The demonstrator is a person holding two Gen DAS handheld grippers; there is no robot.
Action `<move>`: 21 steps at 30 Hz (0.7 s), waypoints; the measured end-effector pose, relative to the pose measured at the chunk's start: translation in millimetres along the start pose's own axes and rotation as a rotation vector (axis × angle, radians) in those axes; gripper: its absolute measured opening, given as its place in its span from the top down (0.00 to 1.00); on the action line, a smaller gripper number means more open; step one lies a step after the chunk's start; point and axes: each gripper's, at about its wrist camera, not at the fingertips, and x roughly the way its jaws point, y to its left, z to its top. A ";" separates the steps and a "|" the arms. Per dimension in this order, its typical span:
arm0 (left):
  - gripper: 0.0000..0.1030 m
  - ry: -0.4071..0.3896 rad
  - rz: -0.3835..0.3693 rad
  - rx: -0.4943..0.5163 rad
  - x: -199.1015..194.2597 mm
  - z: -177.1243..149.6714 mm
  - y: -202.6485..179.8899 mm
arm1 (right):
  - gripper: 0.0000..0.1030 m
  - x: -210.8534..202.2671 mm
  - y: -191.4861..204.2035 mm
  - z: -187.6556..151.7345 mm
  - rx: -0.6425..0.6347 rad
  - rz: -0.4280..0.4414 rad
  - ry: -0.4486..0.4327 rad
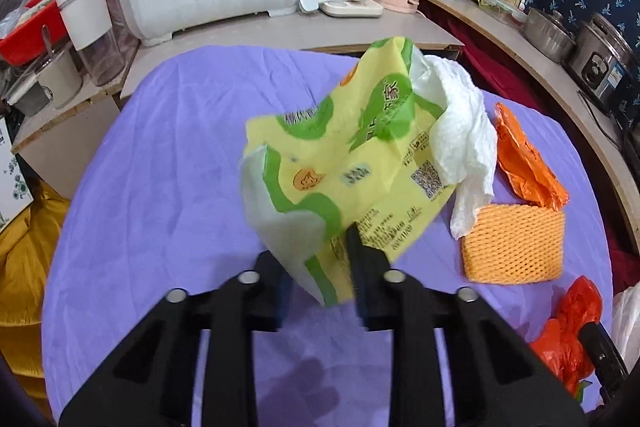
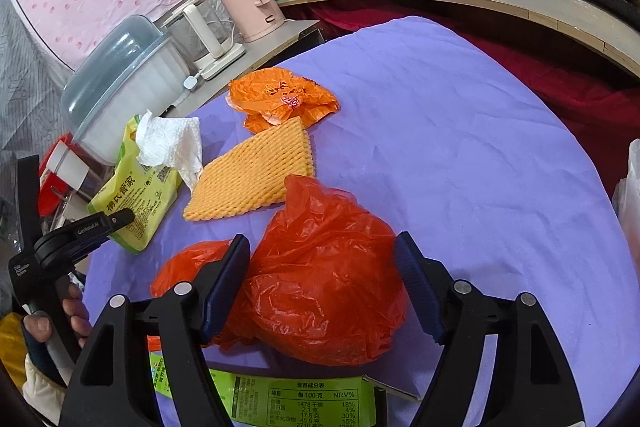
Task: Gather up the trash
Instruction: 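Grasp the yellow-green snack bag with the left tool while the right tool grasps the red plastic bag, then lift the snack bag and red bag and carry them over the bin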
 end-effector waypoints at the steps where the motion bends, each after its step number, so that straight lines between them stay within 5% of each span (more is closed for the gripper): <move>1: 0.85 -0.004 -0.001 -0.003 -2.2 -2.3 -0.2 | 0.32 -0.1 0.0 -0.4 0.000 -0.001 -0.001; 8: 0.90 -0.024 -0.001 -0.018 -30.9 -21.6 0.2 | 0.46 -6.3 4.6 -5.3 -0.033 -0.007 0.002; 12: 0.90 -0.029 0.000 -0.029 -51.5 -37.7 1.6 | 0.65 -12.7 6.7 -11.7 -0.061 -0.006 0.008; 21: 0.95 -0.045 -0.016 -0.058 -96.6 -65.4 7.6 | 0.77 -45.9 9.5 -23.2 -0.078 0.006 -0.032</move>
